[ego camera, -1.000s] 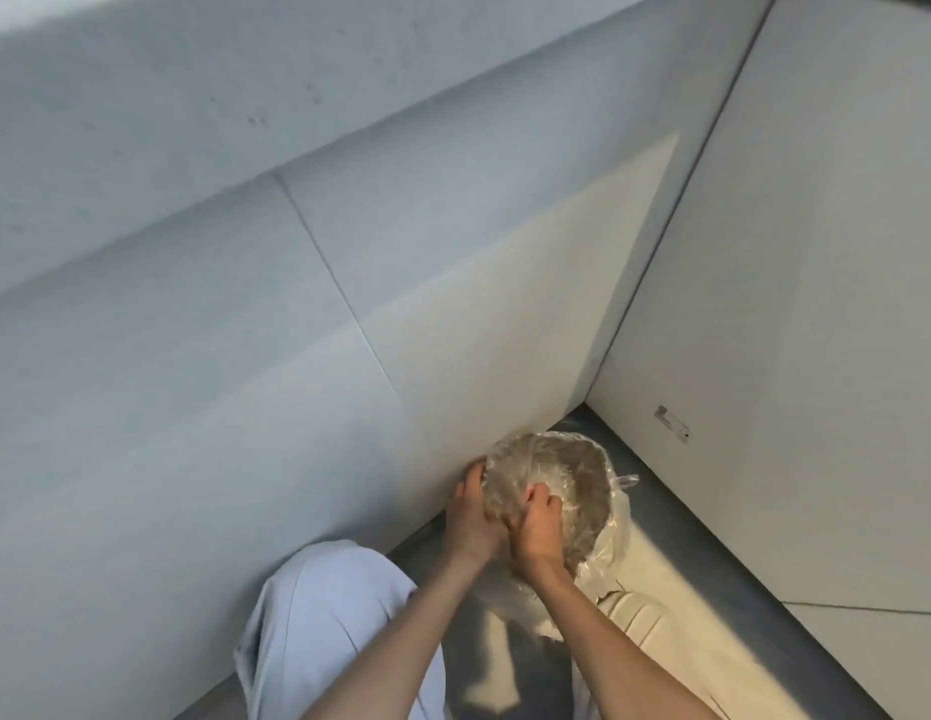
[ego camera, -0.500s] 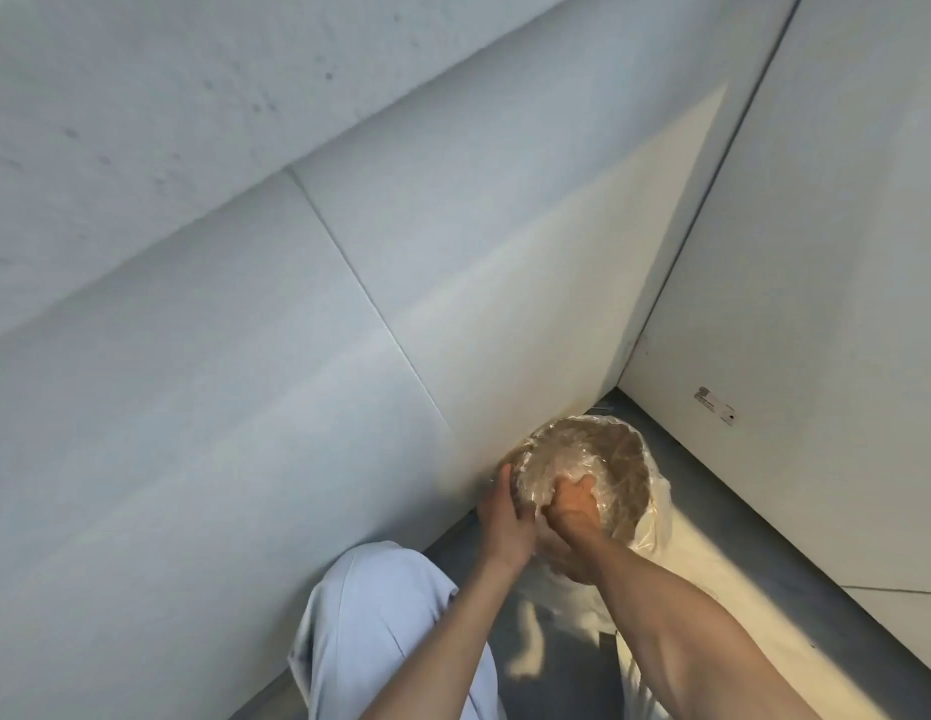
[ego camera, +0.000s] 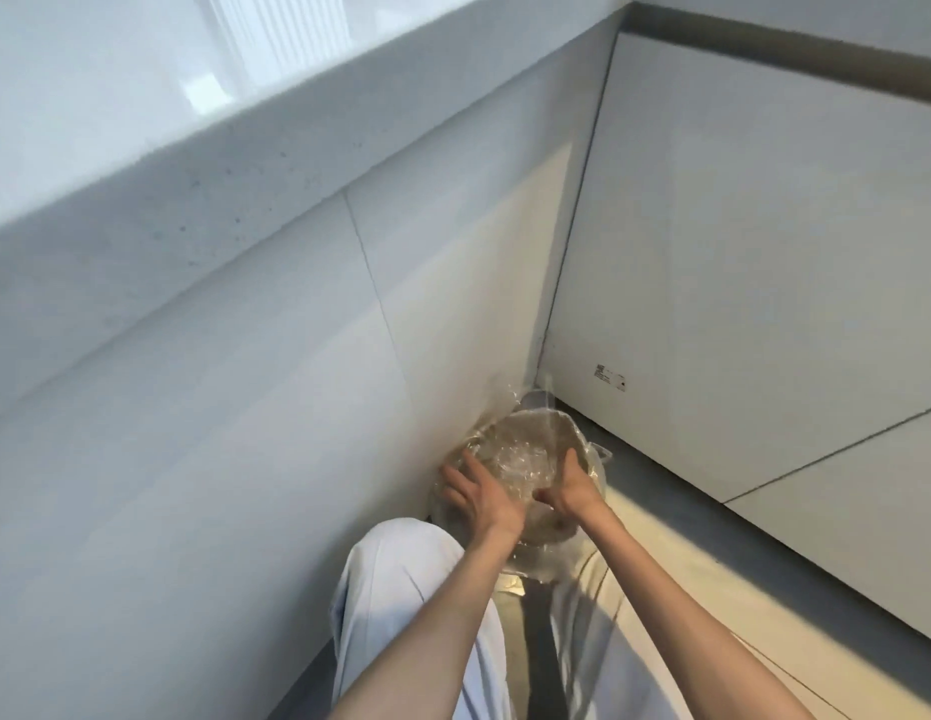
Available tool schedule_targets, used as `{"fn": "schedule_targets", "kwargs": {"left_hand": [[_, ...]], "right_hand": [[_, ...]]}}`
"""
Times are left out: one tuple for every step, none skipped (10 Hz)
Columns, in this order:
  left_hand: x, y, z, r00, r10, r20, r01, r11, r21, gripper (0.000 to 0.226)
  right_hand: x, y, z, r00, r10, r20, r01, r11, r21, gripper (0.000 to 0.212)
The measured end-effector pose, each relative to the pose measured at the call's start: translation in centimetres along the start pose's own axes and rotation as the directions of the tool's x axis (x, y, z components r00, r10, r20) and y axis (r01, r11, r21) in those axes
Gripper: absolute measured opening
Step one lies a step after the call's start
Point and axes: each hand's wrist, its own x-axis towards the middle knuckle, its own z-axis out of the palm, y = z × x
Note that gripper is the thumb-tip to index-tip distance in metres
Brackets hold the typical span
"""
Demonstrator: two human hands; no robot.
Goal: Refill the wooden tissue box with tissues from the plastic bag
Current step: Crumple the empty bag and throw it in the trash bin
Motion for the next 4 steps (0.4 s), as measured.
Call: {"fn": "schedule_targets", "kwargs": {"left_hand": [[-2.7,1.3,-2.4,0.991,0.022,0.128,-0.034,0.995,0.094,0.085],[-7.4,3.9,-6.5,0.968,0.085,0.234,-0.149,0.952,0.267,0.049],[-13.0,7.0,-11.1,0.934,0.104,0.341,-0.245,0.882,0.403,0.028],[-20.4,10.5,-15.7,0.912,0.120,0.392,-0.301,0.846,0.441,0.027]], "right_hand": [[-4.2,-1.3,-2.4,0.999,0.033,0.000,-0.033,0.999,-0.005,0.095],[-10.7,-3.6,-4.9,0.991,0.124,0.043,-0.122,0.991,-0.051,0.080],[-17.9,-6.3,-8.5,0.982,0.181,0.057,-0.168,0.970,-0.177,0.044],[-26.9,-9.3,-12.2,0.976,0.191,0.099,-0.180,0.977,-0.110,0.032]]}}
